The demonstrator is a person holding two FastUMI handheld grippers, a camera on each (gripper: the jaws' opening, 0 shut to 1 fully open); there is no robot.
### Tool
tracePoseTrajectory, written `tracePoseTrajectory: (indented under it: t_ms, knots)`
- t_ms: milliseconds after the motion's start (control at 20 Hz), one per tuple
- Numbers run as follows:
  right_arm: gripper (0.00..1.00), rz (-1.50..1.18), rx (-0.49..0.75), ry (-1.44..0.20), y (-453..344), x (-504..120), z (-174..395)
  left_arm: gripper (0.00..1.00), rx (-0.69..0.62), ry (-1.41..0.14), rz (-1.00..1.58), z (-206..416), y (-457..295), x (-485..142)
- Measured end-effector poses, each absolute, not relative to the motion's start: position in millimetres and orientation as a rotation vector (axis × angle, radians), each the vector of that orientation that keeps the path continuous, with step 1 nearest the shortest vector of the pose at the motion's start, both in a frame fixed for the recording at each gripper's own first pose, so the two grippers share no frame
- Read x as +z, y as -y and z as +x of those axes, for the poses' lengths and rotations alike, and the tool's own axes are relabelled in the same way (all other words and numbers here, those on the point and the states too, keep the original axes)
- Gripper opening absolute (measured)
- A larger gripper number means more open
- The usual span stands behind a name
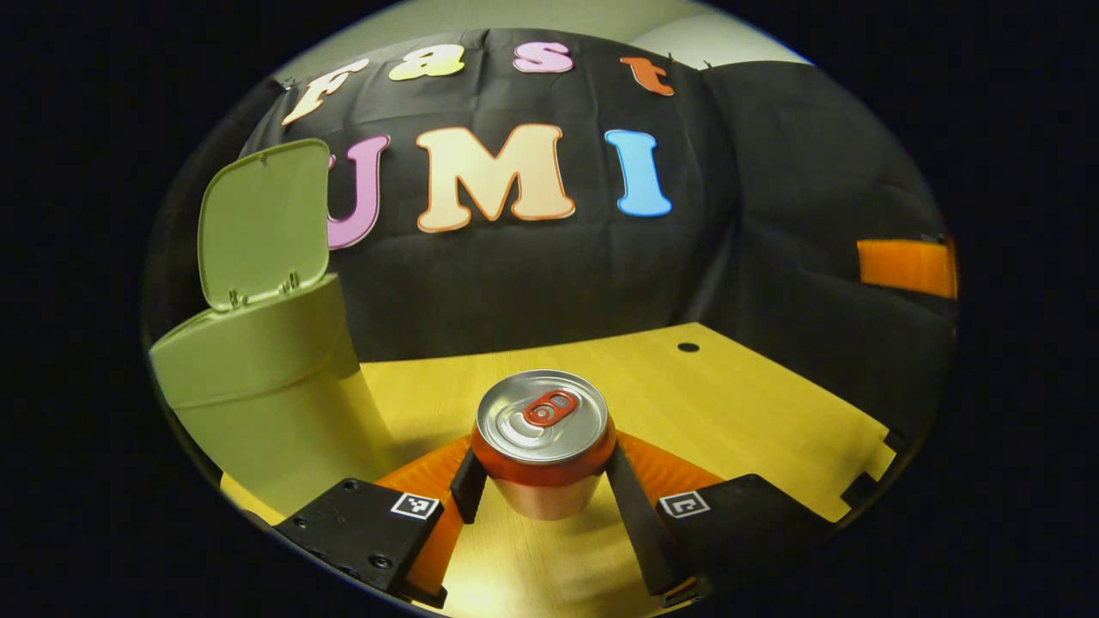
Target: Press the lid of the desktop garbage bin to open it, pick up the crumpled paper on the desktop and throw it into the bin, then pick up the pop can on the desktop and drop it into the bin, and finally close the garbage bin lid.
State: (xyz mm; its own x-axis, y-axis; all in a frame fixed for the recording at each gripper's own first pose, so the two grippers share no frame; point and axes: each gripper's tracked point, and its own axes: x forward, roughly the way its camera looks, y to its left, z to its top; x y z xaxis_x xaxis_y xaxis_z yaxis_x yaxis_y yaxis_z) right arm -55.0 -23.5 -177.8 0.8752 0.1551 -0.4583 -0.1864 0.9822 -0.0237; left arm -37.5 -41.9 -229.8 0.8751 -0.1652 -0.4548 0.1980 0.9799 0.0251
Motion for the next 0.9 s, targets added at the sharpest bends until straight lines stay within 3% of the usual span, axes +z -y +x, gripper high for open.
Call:
tracePoseTrajectory:
  t_ms: [600,900]
  knots:
    - [0.98,-0.034,0.173,-0.479,12.4,-187.3,-51.7,0.77,-0.060,-0.180,0.071,29.1,-24.0,-90.4]
    - [0.98,-0.026,0.195,-0.507,-0.6,-201.0,-52.6,0.77,0.090,-0.162,0.103,25.9,-94.8,-78.8]
